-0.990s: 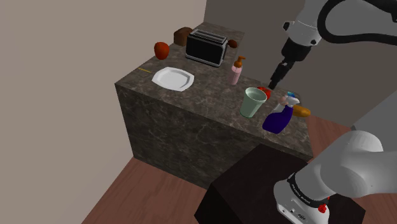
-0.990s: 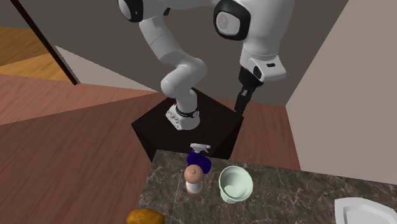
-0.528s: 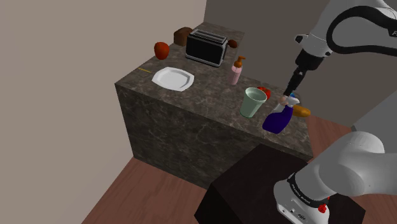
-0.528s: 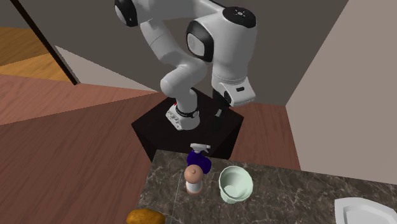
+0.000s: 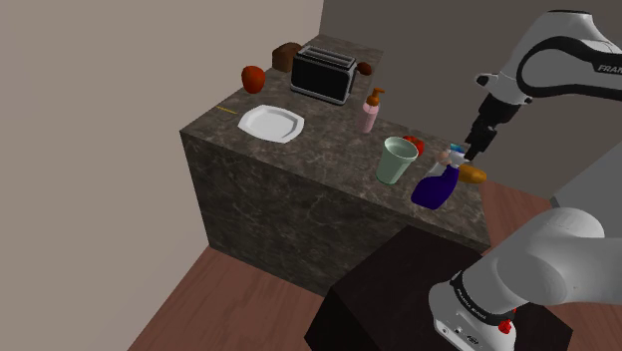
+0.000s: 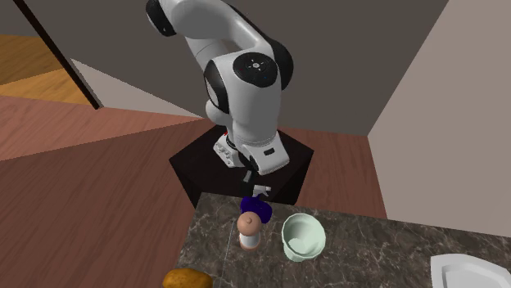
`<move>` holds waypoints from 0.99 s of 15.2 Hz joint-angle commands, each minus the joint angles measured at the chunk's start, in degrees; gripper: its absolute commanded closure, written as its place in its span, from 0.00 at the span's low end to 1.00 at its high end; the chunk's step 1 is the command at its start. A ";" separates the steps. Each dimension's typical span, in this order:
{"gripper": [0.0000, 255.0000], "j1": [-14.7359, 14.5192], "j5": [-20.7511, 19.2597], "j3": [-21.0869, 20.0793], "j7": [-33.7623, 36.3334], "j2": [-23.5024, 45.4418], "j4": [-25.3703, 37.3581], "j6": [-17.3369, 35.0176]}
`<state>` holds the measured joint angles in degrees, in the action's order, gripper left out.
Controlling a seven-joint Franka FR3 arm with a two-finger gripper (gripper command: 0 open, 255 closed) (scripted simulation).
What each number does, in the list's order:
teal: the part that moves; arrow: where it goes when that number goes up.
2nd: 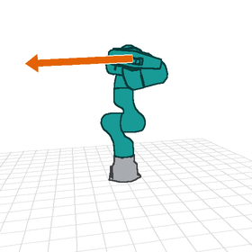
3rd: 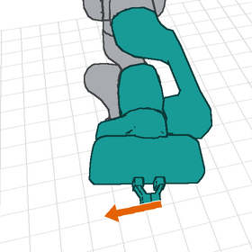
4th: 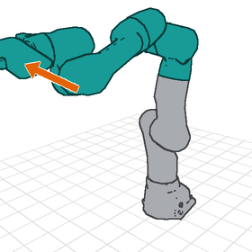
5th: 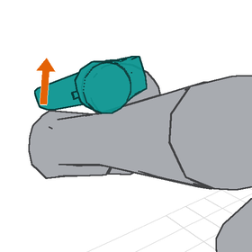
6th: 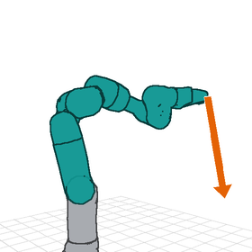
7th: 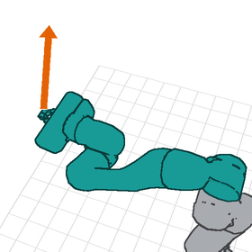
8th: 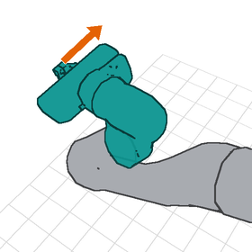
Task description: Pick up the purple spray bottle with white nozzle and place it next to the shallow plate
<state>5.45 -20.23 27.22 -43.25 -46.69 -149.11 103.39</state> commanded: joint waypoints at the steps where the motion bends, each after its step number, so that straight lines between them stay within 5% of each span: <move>1: 0.00 0.26 -1.22 2.10 -2.35 0.96 -0.21 1.14; 8: 0.00 0.82 -3.10 4.30 -2.07 2.31 -5.09 7.34; 15: 0.00 0.82 -3.10 4.30 -2.07 2.31 -5.09 7.34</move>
<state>6.27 -23.33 31.52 -45.33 -44.38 -154.19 110.73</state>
